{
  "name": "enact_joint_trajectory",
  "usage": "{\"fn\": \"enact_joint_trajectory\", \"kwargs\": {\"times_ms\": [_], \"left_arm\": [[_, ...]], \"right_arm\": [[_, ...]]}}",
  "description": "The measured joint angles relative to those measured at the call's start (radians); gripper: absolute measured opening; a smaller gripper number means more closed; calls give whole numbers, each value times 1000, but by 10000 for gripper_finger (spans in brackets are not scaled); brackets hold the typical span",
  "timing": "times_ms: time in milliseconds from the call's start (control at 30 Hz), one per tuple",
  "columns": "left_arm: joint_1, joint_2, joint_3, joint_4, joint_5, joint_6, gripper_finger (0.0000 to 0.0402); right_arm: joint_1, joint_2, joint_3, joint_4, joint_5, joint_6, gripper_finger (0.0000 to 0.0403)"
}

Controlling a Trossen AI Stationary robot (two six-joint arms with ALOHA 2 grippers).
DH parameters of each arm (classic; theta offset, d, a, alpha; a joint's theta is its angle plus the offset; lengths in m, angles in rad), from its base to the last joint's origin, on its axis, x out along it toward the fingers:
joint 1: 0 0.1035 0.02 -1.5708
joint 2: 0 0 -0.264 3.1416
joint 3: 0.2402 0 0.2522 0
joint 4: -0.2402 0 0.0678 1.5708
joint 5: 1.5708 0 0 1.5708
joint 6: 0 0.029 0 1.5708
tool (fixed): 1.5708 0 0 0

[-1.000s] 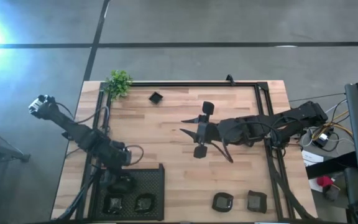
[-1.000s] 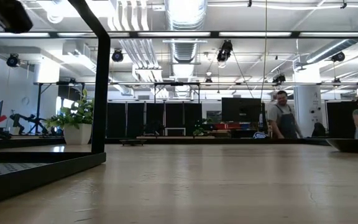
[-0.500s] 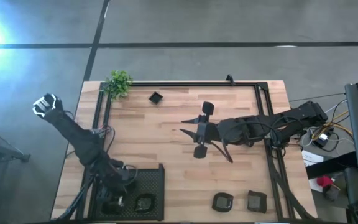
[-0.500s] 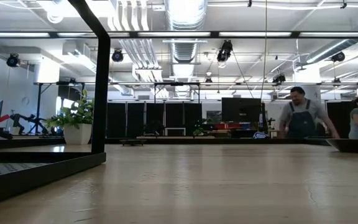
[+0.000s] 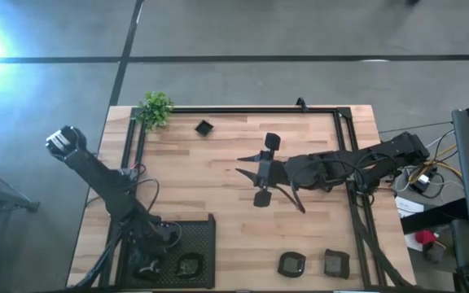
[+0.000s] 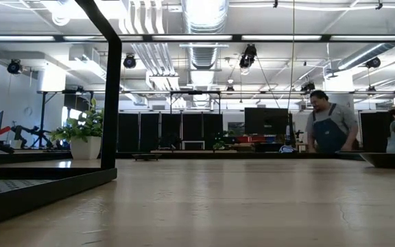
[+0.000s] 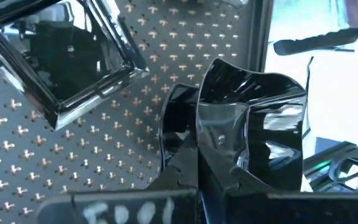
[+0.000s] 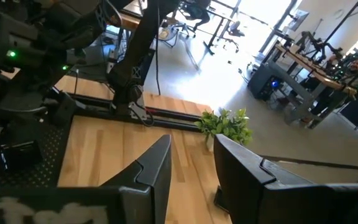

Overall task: Pick & Place Mini shaped plates
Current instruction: Stack the distorted square plate on top of the distorted square plate on the shelf, then stack the leaf shaped plate on top of the leaf shaped plate on the shelf

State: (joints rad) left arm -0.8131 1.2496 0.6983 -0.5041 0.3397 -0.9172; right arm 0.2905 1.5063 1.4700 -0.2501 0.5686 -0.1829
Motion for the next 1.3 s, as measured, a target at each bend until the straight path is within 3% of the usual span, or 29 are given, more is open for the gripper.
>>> {"fn": "enact_joint_trajectory", "kwargs": {"times_ms": [633, 967, 1300], "left_arm": [[0, 25, 0, 0, 3, -58, 2], [0, 25, 0, -2, 13, -81, 62], [0, 14, 0, -7, 40, -52, 66]], "right_arm": [[0, 0, 0, 1, 1, -4, 104], [0, 0, 0, 2, 3, -34, 96], [0, 0, 0, 1, 3, -37, 95]]}}
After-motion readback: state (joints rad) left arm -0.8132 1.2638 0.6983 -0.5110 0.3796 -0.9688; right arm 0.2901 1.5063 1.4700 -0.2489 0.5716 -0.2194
